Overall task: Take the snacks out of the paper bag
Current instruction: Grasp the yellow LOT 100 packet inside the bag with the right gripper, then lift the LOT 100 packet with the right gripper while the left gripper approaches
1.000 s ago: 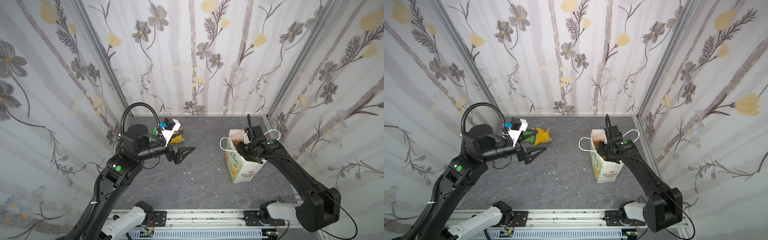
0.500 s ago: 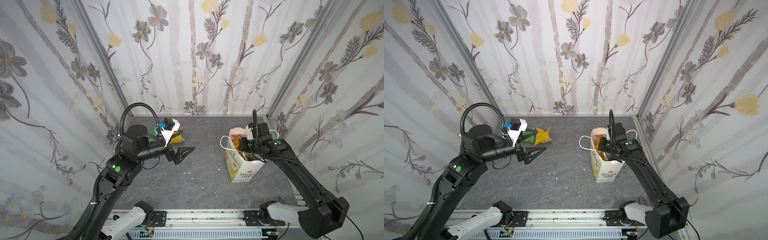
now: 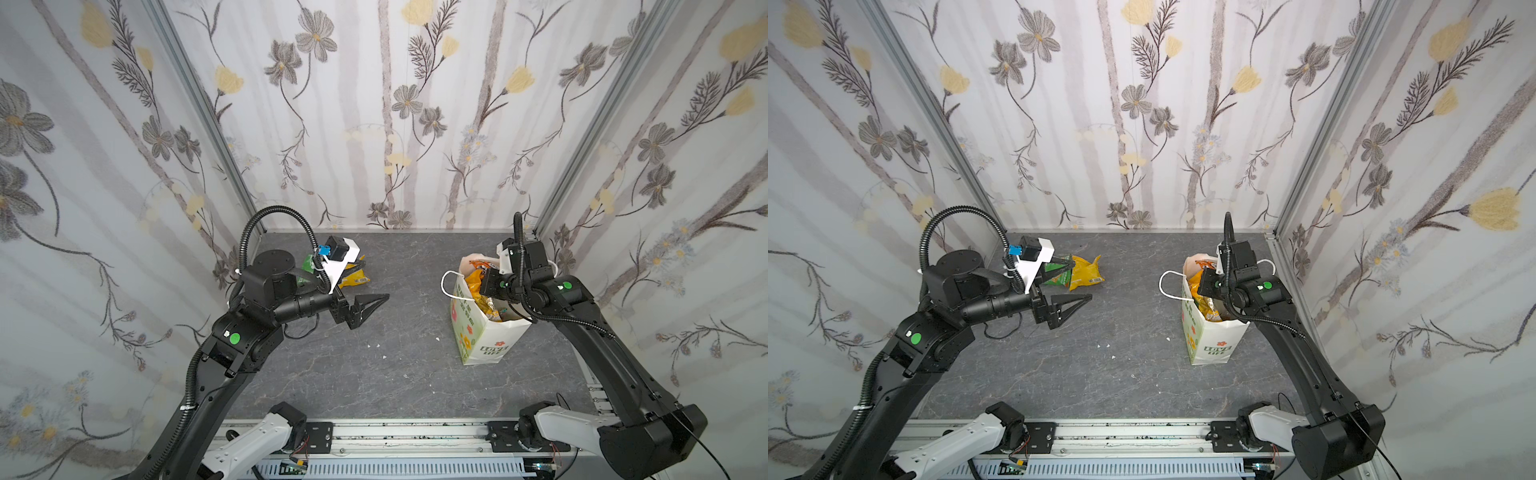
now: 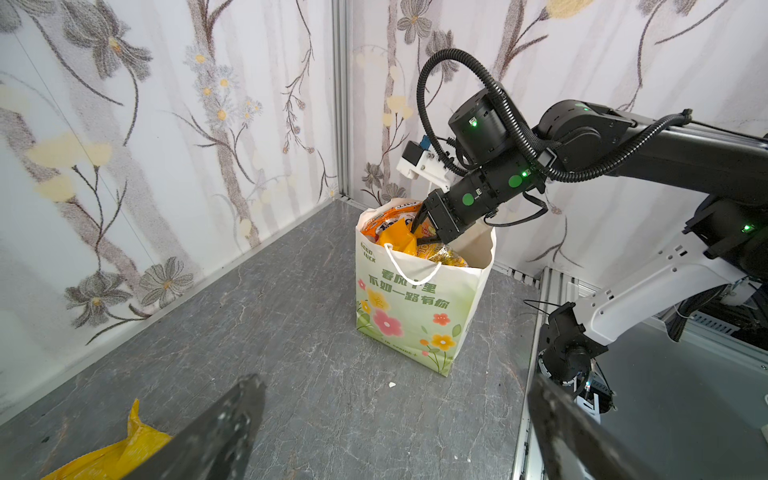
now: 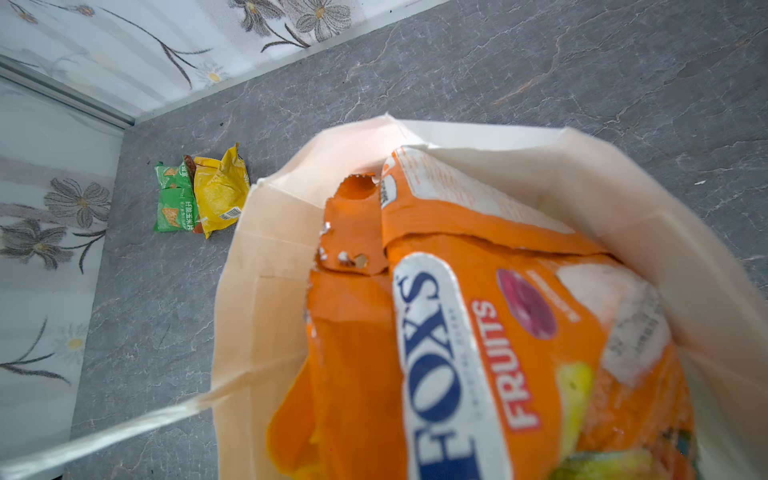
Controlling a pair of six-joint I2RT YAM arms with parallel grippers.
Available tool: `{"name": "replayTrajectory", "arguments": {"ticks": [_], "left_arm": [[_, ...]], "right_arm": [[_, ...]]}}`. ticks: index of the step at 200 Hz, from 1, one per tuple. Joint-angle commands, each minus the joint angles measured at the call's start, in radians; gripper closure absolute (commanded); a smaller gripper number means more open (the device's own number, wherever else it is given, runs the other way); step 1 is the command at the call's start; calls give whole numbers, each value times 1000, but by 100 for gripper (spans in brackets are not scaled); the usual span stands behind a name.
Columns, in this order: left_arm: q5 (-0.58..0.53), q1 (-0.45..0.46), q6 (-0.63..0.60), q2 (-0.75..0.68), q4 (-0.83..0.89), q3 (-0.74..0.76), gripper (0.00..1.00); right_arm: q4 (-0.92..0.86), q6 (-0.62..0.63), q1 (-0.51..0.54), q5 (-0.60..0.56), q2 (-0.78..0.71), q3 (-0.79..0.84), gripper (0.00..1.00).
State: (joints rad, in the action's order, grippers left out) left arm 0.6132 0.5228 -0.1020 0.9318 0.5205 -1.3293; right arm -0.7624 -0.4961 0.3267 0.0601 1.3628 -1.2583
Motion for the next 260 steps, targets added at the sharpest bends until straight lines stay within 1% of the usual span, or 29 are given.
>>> {"name": "replayTrajectory", "arguments": {"ticks": [1,44,87,170,184,231,245,260], "left_arm": [[-3,0,-5,0,-8,2,0],[-3,0,-6,2,-11,2,0],[-3,0,-4,7,-13,1,0],[-1,0,3,7,-19,8,0],[7,0,38,7,-49,19,0],[94,16,274,26,-302,118,0],[87,42,314,45,-352,136,0],[47,89,333,77,-366,131,0]], "right_arm": [[84,-13,1,-20,-16,-18,100],[105,-13,2,-16,-44,-23,100],[133,-20,1,-36,-80,-45,100],[230,-25,1,11,-141,13,100],[246,-28,2,5,-153,11,100],[299,-67,0,26,-177,22,100],[315,-83,0,44,-179,22,100],[321,-89,0,46,-184,19,100]]}}
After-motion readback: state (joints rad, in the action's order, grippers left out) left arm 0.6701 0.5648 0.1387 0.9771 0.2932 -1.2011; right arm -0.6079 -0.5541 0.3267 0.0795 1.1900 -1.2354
